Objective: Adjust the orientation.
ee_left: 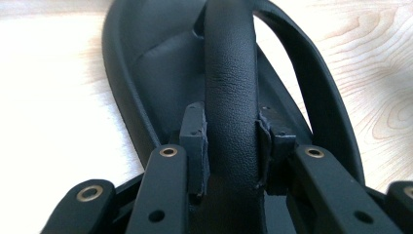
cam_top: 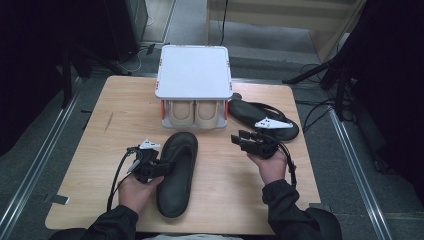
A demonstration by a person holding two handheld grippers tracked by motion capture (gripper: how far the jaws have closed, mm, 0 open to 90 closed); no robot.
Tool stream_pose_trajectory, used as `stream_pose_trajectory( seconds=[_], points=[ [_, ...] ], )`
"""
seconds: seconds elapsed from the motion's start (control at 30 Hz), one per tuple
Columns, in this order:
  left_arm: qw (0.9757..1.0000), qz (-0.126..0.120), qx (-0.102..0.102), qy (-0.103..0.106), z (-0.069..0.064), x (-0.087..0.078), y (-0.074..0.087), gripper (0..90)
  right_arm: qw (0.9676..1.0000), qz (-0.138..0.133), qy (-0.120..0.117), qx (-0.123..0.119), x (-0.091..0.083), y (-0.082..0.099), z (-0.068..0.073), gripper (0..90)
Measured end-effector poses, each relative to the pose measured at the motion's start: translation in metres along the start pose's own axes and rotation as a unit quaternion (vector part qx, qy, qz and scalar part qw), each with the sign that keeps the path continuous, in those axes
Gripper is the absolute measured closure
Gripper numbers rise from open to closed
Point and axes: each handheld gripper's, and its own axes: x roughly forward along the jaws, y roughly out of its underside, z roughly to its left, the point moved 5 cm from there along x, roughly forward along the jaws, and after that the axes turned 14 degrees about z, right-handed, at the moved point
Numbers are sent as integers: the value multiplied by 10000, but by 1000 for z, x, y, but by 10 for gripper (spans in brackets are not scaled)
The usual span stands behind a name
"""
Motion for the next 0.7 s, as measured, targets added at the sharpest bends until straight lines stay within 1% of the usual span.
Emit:
stream_pose_trajectory(
  seconds=[0.1, 0.13, 0.3, 0.33, 0.4, 0.47, 0.53, 0.6, 0.7],
  points=[
    [9999, 86, 34, -67, 0, 5, 2, 689, 10000, 17, 0, -14, 0, 0, 1, 579],
    [9999, 78, 29, -65, -1, 6, 2, 687, 10000, 14, 1, -26, 0, 0, 1, 579],
    [9997, 79, 101, -195, 0, 8, 2, 674, 10000, 8, 28, -15, -1, 0, 0, 582],
    [9997, 74, 133, -190, 0, 8, 2, 664, 10000, 11, 28, -10, -1, 1, 0, 583],
    [9997, 89, 141, -204, 0, 8, 1, 608, 10000, 25, 32, -10, -1, 1, 0, 584],
    [9995, 103, 168, -246, -1, 8, 1, 591, 10000, 26, 38, -21, -1, 1, 0, 584],
    [9996, 139, 151, -175, -2, 8, 1, 578, 10000, 27, 37, -18, -1, 1, 0, 583],
    [9997, 107, 156, -170, -2, 5, -1, 572, 10000, 20, 41, -8, -1, 1, -1, 582],
    [9999, 70, 132, -60, -2, -2, -2, 558, 10000, 4, 40, 16, -2, 1, -1, 580]
  ],
)
